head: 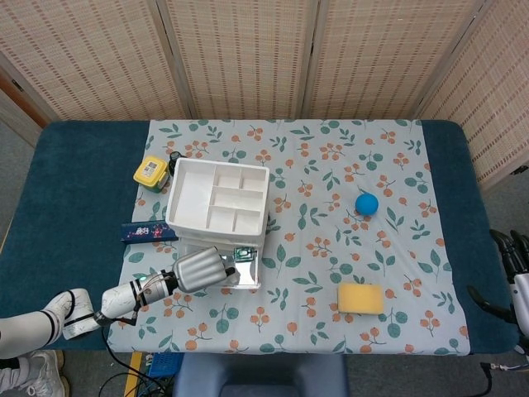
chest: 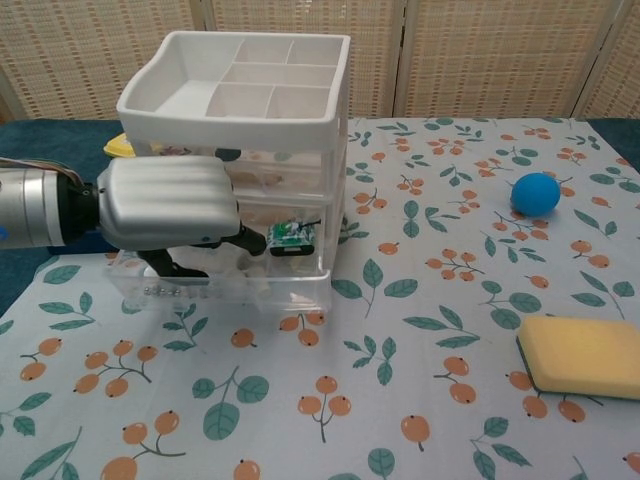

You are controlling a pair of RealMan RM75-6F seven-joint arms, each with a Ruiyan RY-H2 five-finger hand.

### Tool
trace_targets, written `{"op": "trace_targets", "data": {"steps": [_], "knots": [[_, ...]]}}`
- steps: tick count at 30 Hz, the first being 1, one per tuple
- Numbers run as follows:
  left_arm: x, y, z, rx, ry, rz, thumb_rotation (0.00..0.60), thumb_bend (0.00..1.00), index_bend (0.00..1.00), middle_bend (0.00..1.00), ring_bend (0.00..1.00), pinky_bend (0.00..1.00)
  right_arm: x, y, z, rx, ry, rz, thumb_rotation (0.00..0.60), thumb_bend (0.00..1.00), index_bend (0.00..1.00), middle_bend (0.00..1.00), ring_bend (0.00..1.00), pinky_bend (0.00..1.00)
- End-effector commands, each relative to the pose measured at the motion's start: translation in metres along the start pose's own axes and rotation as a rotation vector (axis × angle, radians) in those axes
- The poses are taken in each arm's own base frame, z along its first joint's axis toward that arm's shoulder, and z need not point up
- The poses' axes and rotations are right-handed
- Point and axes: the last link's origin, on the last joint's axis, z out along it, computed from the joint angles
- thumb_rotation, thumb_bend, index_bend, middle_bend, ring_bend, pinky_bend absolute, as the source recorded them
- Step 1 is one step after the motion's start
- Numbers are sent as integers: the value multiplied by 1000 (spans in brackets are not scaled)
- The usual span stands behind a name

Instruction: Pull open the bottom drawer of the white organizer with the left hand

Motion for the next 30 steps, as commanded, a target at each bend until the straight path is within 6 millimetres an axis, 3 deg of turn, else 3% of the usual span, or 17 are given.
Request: {"op": "trace_targets", "data": {"steps": [1, 17, 30], "knots": [[0, 1, 1, -2, -1, -8, 600, 234, 458, 1000, 1000, 1000, 0, 0, 0, 0, -1, 0, 600, 246, 0, 101, 0, 0], [5, 5, 5, -25, -2, -46, 600, 234, 435, 1000, 1000, 1000, -1, 2, 0, -6, -3, 1, 600, 247, 0, 101, 0, 0], [3, 6, 8, -40, -17, -43, 600, 234, 490, 1000, 1000, 1000, 0, 3, -1, -11, 1, 1, 600, 247, 0, 101, 0, 0]]}}
